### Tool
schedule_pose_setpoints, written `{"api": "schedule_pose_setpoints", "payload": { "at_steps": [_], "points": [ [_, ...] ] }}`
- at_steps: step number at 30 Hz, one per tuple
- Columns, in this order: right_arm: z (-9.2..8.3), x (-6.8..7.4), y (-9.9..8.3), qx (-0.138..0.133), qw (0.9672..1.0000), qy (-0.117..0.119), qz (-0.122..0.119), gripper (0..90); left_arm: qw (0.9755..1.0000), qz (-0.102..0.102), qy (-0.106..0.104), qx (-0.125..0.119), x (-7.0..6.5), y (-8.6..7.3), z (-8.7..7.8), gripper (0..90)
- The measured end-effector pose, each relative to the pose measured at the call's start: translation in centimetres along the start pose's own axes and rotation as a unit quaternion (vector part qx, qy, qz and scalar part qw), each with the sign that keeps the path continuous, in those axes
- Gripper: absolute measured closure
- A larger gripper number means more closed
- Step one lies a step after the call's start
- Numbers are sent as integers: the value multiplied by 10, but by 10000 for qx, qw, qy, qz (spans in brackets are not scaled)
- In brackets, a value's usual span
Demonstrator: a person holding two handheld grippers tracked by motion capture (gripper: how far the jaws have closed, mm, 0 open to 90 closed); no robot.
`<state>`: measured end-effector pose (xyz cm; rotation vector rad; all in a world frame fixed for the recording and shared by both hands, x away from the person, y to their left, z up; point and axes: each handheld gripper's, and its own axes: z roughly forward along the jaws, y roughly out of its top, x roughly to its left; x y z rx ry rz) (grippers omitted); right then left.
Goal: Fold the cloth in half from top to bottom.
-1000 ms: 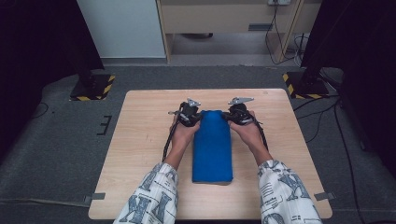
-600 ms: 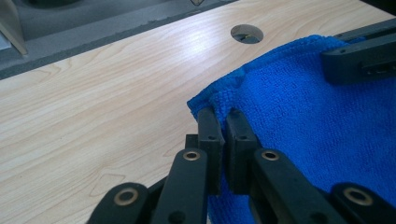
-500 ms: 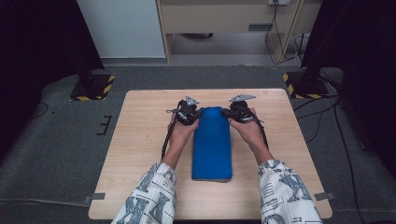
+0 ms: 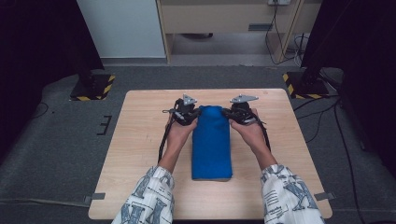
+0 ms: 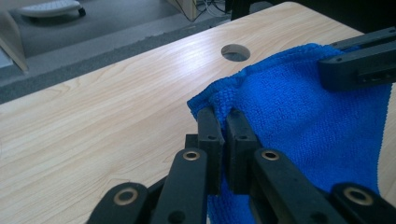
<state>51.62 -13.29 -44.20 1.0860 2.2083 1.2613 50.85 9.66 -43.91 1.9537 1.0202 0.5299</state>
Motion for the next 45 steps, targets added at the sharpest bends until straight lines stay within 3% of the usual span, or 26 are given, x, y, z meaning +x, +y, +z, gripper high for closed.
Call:
{"api": "schedule_pose_setpoints", "payload": {
  "at_steps": [10,23,28,33,45],
  "points": [
    [-12,6,-7,-83,9998,148,-102,845,9999,104,-61,-106,-8,-8,-15,862],
    [-30,26,-26,-180,9989,342,-252,845,9997,132,-147,-139,-21,-25,-40,860],
    [-36,29,-30,-208,9988,394,-218,844,9997,147,-198,-90,-24,-28,-43,858],
    [-43,32,-33,-171,9984,412,-334,844,9996,164,-226,-22,-30,-36,-45,854],
    [-39,40,-45,-51,9979,502,-404,844,9996,12,-291,-56,-28,-51,-50,850]
  ]
}}
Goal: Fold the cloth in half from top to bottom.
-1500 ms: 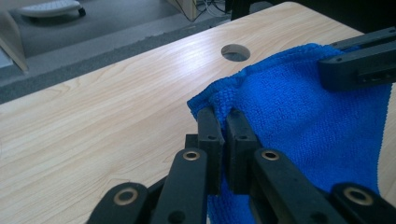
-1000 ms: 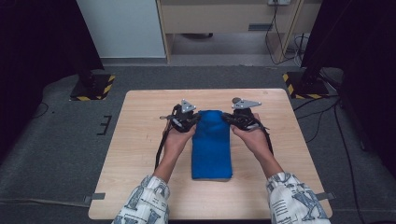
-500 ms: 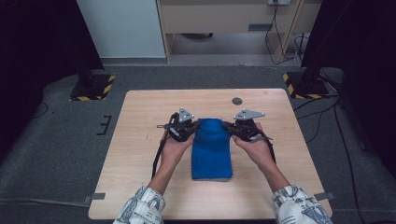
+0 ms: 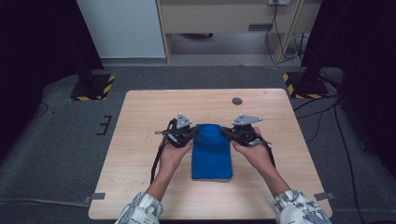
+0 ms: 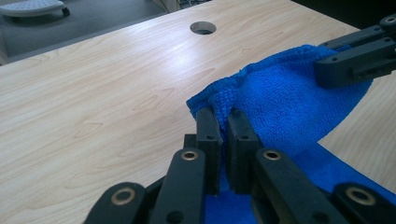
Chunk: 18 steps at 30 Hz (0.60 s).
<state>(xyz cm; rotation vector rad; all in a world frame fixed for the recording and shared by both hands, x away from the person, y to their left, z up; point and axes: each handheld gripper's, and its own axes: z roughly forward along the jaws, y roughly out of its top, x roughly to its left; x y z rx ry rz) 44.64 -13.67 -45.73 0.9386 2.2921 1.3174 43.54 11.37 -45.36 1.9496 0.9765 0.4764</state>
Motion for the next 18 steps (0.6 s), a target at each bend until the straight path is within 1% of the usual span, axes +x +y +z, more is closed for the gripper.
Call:
{"api": "schedule_pose_setpoints", "payload": {
  "at_steps": [4,7,8,9,10,11,12,13,14,15,16,18],
  "points": [
    [0,3,-3,-12,10000,58,18,845,10000,-38,-47,11,0,-6,-2,837],
    [1,3,-6,5,9999,121,27,845,9999,-121,-111,10,2,-11,-2,787],
    [2,3,-7,-6,9999,149,35,846,9997,-158,-163,7,3,-13,-2,704],
    [3,3,-8,-3,9999,162,54,846,9994,-276,-218,-2,4,-17,-3,625],
    [3,3,-8,-3,9999,162,54,846,9994,-276,-218,-2,4,-17,-3,547],
    [4,3,-9,53,9999,162,20,846,9992,-290,-257,-75,4,-21,-6,483],
    [4,3,-9,53,9999,162,20,846,9992,-290,-257,-75,4,-21,-6,432],
    [5,3,-10,95,9998,179,-4,846,9990,-309,-282,-152,6,-23,-10,390],
    [5,3,-10,95,9998,179,-4,846,9990,-309,-282,-152,6,-23,-10,352],
    [5,5,-10,108,9997,214,-24,846,9982,-447,-359,-185,9,-22,-15,320],
    [5,5,-10,108,9997,214,-24,846,9982,-447,-359,-185,9,-22,-15,300],
    [4,7,-10,136,9996,249,-42,846,9978,-487,-370,-264,12,-22,-23,272]
  ]
}}
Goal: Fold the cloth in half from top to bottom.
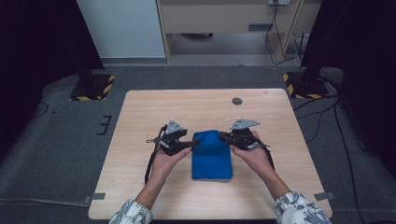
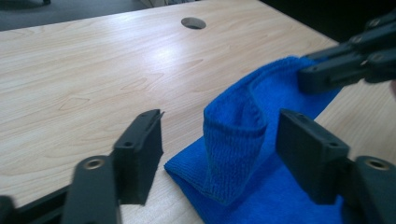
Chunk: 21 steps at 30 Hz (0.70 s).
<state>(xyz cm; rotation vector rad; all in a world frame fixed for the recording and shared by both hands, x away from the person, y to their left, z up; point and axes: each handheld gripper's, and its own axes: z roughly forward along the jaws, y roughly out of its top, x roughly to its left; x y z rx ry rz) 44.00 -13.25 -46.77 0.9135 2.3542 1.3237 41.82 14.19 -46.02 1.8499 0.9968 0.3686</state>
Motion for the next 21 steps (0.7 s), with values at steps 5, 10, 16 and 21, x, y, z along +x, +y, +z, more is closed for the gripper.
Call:
{"api": "schedule_pose_setpoints", "payload": {
  "at_steps": [5,10,16,21],
  "points": [
    [-1,4,-3,-1,9999,100,7,846,9997,-10,235,66,21,-7,-22,174],
    [0,3,-6,17,9999,109,1,845,9992,-162,325,195,37,-19,-22,111],
    [-2,5,-5,-60,9999,135,15,846,9980,-245,501,314,44,-23,-18,98],
    [-6,7,-6,-145,9997,173,50,845,9974,-215,532,427,44,-27,-14,95]
  ]
}}
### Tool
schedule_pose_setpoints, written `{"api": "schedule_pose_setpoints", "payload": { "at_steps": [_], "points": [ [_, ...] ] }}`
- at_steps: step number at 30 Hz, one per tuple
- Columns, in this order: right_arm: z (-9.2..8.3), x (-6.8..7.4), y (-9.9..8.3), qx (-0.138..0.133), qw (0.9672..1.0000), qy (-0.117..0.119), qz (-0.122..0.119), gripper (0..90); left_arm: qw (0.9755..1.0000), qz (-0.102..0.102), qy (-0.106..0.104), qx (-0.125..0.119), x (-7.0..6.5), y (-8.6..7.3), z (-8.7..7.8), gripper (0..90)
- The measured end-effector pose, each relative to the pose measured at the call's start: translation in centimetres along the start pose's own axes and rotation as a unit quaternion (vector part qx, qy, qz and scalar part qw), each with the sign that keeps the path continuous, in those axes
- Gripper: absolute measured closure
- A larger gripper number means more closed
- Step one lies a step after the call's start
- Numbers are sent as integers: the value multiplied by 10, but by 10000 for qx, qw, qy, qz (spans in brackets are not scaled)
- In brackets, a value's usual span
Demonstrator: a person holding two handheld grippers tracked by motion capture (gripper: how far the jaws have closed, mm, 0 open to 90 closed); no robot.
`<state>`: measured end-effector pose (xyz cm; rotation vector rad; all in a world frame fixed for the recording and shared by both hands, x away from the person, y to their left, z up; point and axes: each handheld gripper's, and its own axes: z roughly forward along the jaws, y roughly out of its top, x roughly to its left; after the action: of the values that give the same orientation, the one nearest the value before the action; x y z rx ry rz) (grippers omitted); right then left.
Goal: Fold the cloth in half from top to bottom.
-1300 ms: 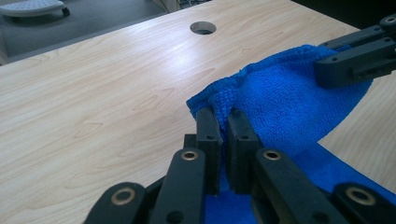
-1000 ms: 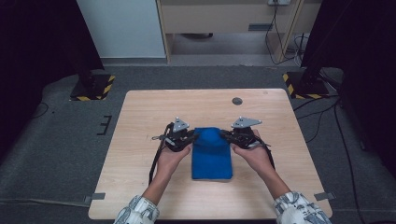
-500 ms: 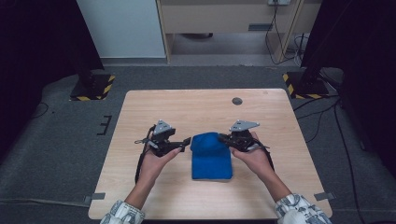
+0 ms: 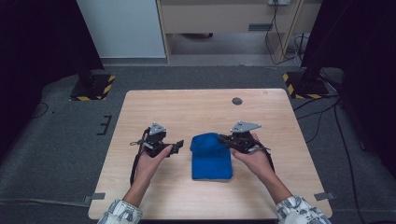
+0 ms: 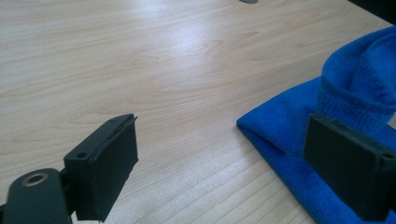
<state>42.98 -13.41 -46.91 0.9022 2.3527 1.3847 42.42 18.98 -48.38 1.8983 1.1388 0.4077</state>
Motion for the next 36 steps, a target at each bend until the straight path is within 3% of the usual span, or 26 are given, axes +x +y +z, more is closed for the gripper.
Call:
{"api": "schedule_pose_setpoints", "payload": {
  "at_steps": [16,27,36],
  "points": [
    [-16,4,4,-275,9996,100,20,844,9998,-54,142,96,3,-3,5,95],
    [-16,12,-18,-82,9996,252,11,839,9998,28,130,177,-4,-4,9,95],
    [-22,17,-32,44,9994,331,-10,829,9994,191,74,296,-17,-5,18,94]
  ]
}}
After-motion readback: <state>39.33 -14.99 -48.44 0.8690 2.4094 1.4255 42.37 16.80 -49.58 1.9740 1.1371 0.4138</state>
